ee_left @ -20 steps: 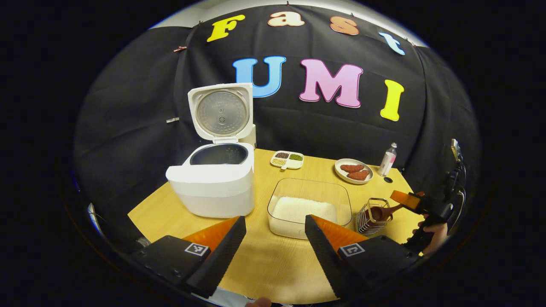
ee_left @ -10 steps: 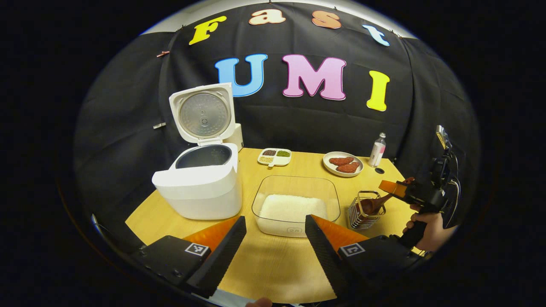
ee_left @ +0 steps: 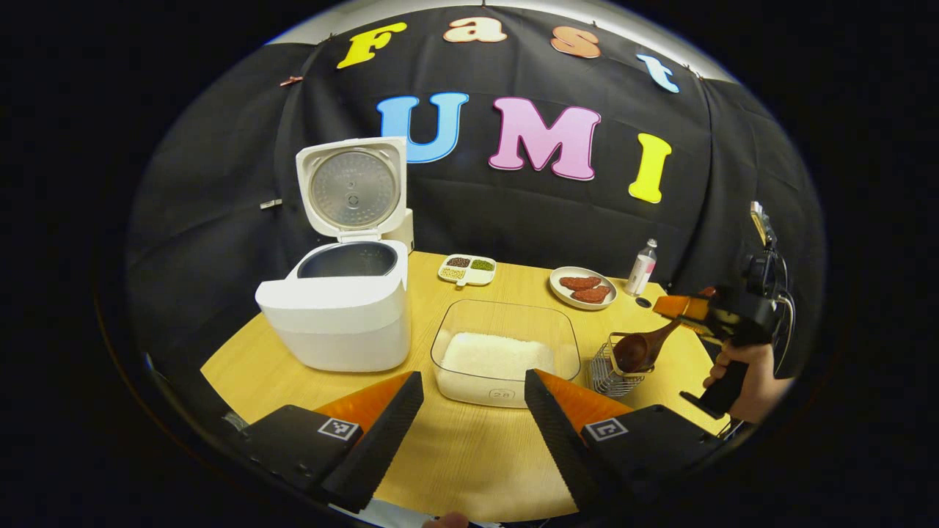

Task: Close the left gripper, press the button to open the rice cooker; take a wooden spoon from the chopstick holder with the right hand, scoop a spoonful of rice and pour it into the rice cooker, then put the wooden spoon back into the chopstick holder.

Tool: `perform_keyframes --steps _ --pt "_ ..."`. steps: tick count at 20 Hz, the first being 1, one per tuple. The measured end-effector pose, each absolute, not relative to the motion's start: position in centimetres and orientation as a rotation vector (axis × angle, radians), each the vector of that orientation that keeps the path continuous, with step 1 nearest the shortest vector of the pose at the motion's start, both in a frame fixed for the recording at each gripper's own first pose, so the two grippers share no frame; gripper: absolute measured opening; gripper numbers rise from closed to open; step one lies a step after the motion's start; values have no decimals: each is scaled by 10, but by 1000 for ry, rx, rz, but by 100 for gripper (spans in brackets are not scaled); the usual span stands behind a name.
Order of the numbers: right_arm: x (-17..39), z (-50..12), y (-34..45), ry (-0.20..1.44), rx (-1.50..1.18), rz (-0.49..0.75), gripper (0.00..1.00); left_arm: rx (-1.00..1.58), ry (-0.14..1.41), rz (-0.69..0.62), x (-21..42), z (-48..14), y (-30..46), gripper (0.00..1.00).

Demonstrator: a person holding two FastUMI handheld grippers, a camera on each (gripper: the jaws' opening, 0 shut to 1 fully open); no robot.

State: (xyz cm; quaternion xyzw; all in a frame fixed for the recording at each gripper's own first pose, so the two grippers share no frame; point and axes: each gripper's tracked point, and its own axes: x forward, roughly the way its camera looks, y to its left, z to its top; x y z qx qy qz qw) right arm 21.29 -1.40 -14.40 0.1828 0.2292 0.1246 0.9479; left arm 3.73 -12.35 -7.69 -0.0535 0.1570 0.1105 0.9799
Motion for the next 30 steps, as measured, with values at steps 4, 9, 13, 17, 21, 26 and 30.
perform_keyframes --steps 4,9,13,17,21,26,30 --pt "210 -103 -5 400 321 268 24 -150 299 241 26 -79 -96 96" --pt "193 -59 35 294 194 324 24 -153 293 273 5 -85 -44 96" --pt "181 -40 79 266 165 369 23 -257 283 283 -11 -81 -13 96" --pt "171 -34 126 258 145 420 23 -325 259 293 -18 -81 13 96" --pt "163 -58 162 294 107 444 19 -270 278 272 -28 -87 34 96" --pt "164 -105 191 352 62 432 24 -193 251 251 -39 -85 60 96" --pt "170 -138 201 365 22 397 24 -181 282 223 -36 -104 76 96"
